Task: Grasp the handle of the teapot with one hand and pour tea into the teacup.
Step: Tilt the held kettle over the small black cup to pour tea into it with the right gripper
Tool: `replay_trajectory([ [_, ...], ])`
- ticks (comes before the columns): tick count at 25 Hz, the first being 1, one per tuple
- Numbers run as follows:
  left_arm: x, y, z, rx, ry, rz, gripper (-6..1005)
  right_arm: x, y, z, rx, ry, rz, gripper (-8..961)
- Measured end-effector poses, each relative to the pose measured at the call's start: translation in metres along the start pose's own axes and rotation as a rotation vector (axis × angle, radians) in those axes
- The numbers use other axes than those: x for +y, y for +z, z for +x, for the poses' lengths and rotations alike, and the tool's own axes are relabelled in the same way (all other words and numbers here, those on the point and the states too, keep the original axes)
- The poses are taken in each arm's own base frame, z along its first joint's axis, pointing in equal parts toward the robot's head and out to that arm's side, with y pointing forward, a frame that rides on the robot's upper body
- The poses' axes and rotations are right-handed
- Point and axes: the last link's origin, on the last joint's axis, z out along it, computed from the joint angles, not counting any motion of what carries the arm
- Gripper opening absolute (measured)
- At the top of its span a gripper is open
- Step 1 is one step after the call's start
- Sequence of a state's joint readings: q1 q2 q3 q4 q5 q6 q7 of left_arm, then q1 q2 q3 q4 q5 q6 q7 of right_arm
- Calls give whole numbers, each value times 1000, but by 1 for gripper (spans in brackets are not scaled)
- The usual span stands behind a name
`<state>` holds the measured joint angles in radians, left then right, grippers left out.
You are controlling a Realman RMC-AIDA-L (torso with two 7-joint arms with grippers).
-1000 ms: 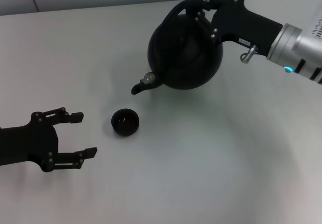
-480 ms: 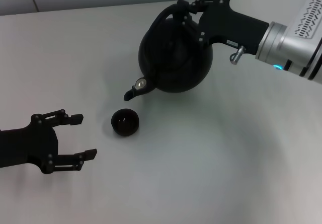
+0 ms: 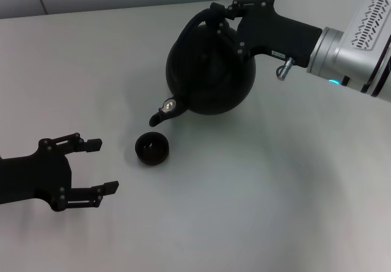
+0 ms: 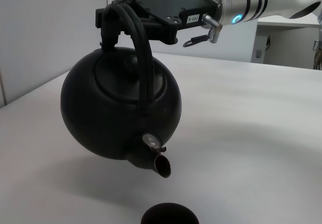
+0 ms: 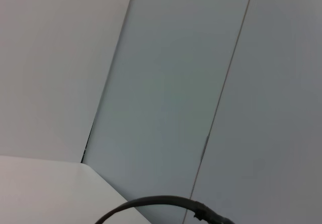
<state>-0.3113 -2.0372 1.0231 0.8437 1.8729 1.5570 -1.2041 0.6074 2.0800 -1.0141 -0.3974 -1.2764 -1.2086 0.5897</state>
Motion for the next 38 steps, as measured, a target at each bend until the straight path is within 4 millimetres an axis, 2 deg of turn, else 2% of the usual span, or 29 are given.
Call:
replay_trajectory([
  [38, -1, 5, 0, 3, -4, 16, 863, -3, -1, -4, 2, -127, -21, 121],
])
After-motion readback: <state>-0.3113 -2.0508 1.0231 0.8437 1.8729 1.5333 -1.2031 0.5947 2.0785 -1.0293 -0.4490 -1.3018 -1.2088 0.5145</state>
